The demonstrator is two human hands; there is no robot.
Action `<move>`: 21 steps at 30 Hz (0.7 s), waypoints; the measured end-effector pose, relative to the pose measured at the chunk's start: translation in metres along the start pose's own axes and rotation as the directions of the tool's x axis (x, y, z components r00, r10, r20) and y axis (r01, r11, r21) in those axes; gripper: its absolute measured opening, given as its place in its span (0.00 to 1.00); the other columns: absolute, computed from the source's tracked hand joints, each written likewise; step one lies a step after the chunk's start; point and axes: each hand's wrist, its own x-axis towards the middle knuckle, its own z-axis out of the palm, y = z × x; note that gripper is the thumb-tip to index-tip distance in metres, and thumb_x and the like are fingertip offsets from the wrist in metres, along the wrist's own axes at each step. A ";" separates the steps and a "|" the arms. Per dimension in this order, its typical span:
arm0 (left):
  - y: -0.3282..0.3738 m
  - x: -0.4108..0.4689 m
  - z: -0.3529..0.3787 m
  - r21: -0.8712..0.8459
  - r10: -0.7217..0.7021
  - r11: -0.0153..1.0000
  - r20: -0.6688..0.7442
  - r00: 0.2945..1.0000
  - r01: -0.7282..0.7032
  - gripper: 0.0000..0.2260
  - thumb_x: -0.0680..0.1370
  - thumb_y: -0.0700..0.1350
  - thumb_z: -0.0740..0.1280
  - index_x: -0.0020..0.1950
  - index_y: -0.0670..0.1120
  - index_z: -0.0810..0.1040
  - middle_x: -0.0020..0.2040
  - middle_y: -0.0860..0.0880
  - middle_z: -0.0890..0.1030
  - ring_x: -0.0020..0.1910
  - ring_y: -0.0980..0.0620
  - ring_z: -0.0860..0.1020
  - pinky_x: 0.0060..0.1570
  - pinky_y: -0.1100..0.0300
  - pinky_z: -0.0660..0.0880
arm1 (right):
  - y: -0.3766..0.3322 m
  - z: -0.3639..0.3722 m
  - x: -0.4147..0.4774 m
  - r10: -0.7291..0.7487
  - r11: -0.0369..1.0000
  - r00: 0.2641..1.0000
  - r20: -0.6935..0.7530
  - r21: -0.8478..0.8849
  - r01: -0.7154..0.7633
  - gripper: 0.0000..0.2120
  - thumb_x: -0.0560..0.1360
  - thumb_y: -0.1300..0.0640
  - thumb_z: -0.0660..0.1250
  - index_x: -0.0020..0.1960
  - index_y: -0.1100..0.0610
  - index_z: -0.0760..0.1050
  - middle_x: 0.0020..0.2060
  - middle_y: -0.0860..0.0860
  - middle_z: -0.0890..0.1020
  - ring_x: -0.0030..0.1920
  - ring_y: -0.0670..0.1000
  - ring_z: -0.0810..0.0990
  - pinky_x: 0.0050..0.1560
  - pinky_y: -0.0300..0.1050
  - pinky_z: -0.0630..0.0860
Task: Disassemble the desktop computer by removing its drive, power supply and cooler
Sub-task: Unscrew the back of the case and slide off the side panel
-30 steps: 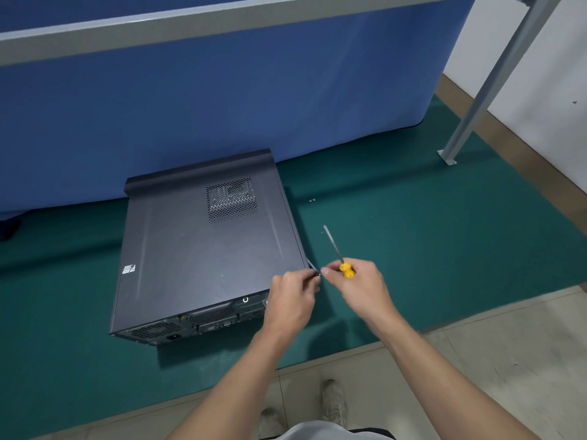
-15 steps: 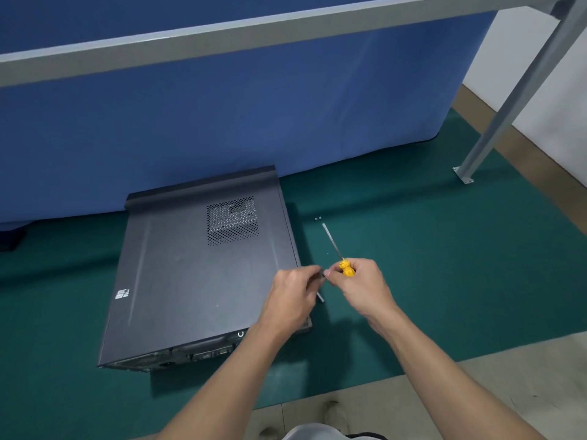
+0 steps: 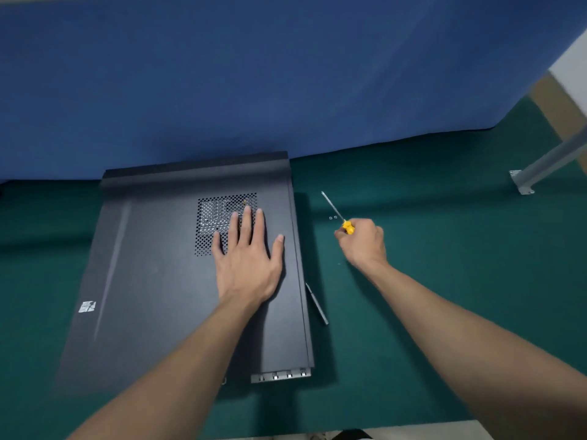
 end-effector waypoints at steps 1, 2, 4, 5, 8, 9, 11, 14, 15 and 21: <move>0.000 0.000 0.000 -0.008 -0.009 1.000 0.000 1.000 0.009 0.32 0.79 0.66 0.38 0.80 0.53 0.46 0.80 0.53 0.45 0.78 0.54 0.41 0.75 0.44 0.40 | -0.002 0.006 0.010 -0.002 1.000 1.000 0.009 -0.031 0.003 0.09 0.74 0.54 0.64 0.36 0.55 0.74 0.37 0.57 0.79 0.41 0.61 0.76 0.38 0.46 0.71; 0.000 0.000 0.000 -0.008 -0.016 1.000 0.002 1.000 0.016 0.32 0.79 0.66 0.39 0.80 0.53 0.47 0.80 0.54 0.45 0.78 0.54 0.41 0.75 0.44 0.40 | -0.004 0.012 0.020 -0.004 0.998 1.000 0.015 -0.060 0.005 0.09 0.74 0.55 0.64 0.36 0.55 0.74 0.38 0.57 0.79 0.42 0.61 0.75 0.39 0.46 0.71; 0.001 -0.001 -0.001 0.005 -0.025 1.000 0.005 1.000 0.025 0.31 0.79 0.66 0.39 0.80 0.54 0.48 0.80 0.54 0.46 0.78 0.55 0.41 0.75 0.45 0.42 | -0.007 0.024 0.036 -0.003 0.994 1.000 0.025 -0.108 0.006 0.09 0.74 0.56 0.63 0.35 0.54 0.72 0.39 0.58 0.79 0.42 0.61 0.75 0.39 0.46 0.71; 0.001 -0.001 -0.002 0.010 -0.028 1.000 0.009 1.000 0.028 0.31 0.79 0.66 0.40 0.80 0.54 0.48 0.80 0.54 0.47 0.78 0.55 0.42 0.75 0.44 0.42 | -0.008 0.031 0.042 0.001 0.992 0.999 0.032 -0.127 0.004 0.09 0.74 0.56 0.63 0.36 0.54 0.72 0.40 0.58 0.79 0.42 0.62 0.76 0.39 0.47 0.71; 0.003 -0.001 -0.002 0.014 -0.039 0.999 0.010 0.999 0.038 0.31 0.79 0.65 0.41 0.80 0.54 0.50 0.80 0.54 0.48 0.79 0.55 0.43 0.75 0.45 0.44 | -0.013 0.048 0.058 0.010 0.986 0.999 0.054 -0.167 -0.001 0.07 0.74 0.57 0.63 0.37 0.55 0.74 0.41 0.58 0.79 0.42 0.62 0.77 0.40 0.47 0.73; 0.003 -0.001 -0.002 0.011 -0.044 0.999 0.005 0.999 0.044 0.31 0.79 0.65 0.42 0.80 0.54 0.51 0.80 0.55 0.49 0.79 0.55 0.44 0.75 0.45 0.44 | -0.015 0.053 0.062 0.011 0.983 0.998 0.055 -0.181 -0.001 0.07 0.74 0.58 0.62 0.37 0.55 0.74 0.42 0.58 0.80 0.42 0.62 0.77 0.40 0.47 0.73; 0.003 -0.001 -0.001 0.010 -0.048 0.999 -0.003 0.999 0.048 0.31 0.80 0.65 0.43 0.80 0.54 0.53 0.80 0.54 0.51 0.79 0.55 0.45 0.75 0.46 0.44 | -0.018 0.062 0.070 0.011 0.979 0.999 0.039 -0.205 -0.003 0.06 0.73 0.58 0.62 0.38 0.56 0.74 0.43 0.59 0.80 0.44 0.63 0.78 0.41 0.48 0.72; 0.003 -0.001 -0.001 0.008 -0.053 0.999 -0.004 0.999 0.053 0.30 0.80 0.64 0.45 0.80 0.53 0.54 0.80 0.54 0.52 0.79 0.55 0.46 0.75 0.45 0.46 | -0.020 0.074 0.078 0.010 0.971 1.000 -0.001 -0.239 -0.010 0.06 0.74 0.59 0.61 0.43 0.58 0.77 0.45 0.60 0.80 0.47 0.64 0.79 0.44 0.50 0.72; 0.003 -0.001 -0.001 0.008 -0.053 0.999 -0.002 0.999 0.053 0.30 0.80 0.64 0.45 0.80 0.54 0.54 0.80 0.54 0.52 0.79 0.55 0.46 0.75 0.45 0.46 | -0.021 0.076 0.080 0.012 0.968 1.000 -0.015 -0.250 -0.015 0.07 0.74 0.59 0.61 0.44 0.58 0.77 0.45 0.60 0.81 0.47 0.64 0.79 0.43 0.49 0.72; 0.003 -0.001 -0.002 0.005 -0.060 0.998 0.001 0.998 0.060 0.30 0.80 0.65 0.45 0.80 0.54 0.54 0.80 0.55 0.51 0.79 0.56 0.45 0.76 0.45 0.46 | -0.018 0.079 0.087 0.042 0.964 0.998 0.040 -0.265 -0.030 0.04 0.74 0.60 0.62 0.45 0.57 0.75 0.47 0.60 0.80 0.48 0.63 0.79 0.43 0.48 0.70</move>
